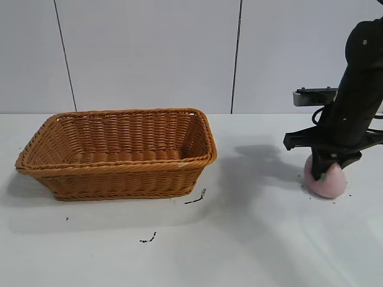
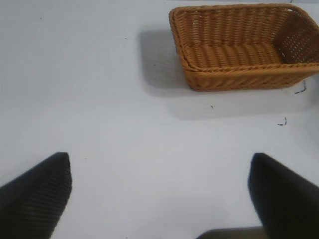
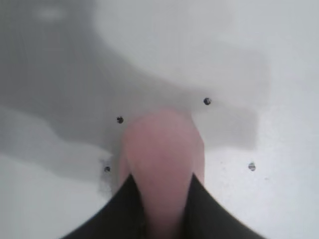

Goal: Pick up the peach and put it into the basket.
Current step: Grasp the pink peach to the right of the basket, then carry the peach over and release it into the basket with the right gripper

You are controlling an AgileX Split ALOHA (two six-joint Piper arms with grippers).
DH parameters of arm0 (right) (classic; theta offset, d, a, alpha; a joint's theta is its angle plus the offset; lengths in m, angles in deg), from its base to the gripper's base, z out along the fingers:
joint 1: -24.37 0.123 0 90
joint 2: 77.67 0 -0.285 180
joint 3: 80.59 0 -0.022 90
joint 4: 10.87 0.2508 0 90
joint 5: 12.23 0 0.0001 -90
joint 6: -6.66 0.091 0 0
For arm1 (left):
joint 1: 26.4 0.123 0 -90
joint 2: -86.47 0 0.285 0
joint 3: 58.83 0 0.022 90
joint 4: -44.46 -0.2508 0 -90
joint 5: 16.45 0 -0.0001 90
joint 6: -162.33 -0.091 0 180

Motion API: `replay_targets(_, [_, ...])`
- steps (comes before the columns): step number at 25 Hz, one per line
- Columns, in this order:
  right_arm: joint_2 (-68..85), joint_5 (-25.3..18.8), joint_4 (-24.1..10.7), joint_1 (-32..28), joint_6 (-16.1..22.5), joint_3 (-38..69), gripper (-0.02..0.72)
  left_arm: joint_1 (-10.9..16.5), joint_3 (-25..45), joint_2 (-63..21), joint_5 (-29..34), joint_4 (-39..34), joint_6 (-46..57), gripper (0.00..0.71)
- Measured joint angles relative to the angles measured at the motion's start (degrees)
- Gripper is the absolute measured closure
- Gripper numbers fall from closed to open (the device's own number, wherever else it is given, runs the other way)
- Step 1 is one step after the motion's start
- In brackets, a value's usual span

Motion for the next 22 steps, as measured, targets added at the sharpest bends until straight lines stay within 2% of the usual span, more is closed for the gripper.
replay_targets(6, [3.8,-9.8,1.2,0.1,-0.3,-14.2,0.713,0.0,0.0,0.0,0.0,0.0,0.0,0.017])
replay_targets(9, [3.9,-13.3,1.2,1.4,-0.3,-21.3,0.713,0.0,0.0,0.0,0.0,0.0,0.0,0.017])
replay_targets(17, [-0.5,-19.1,1.3,11.1,-0.3,-37.9,0.713,0.0,0.0,0.0,0.0,0.0,0.0,0.017])
replay_targets(22, [-3.9,-20.0,1.6,19.2,-0.3,-43.0,0.713,0.0,0.0,0.0,0.0,0.0,0.0,0.017])
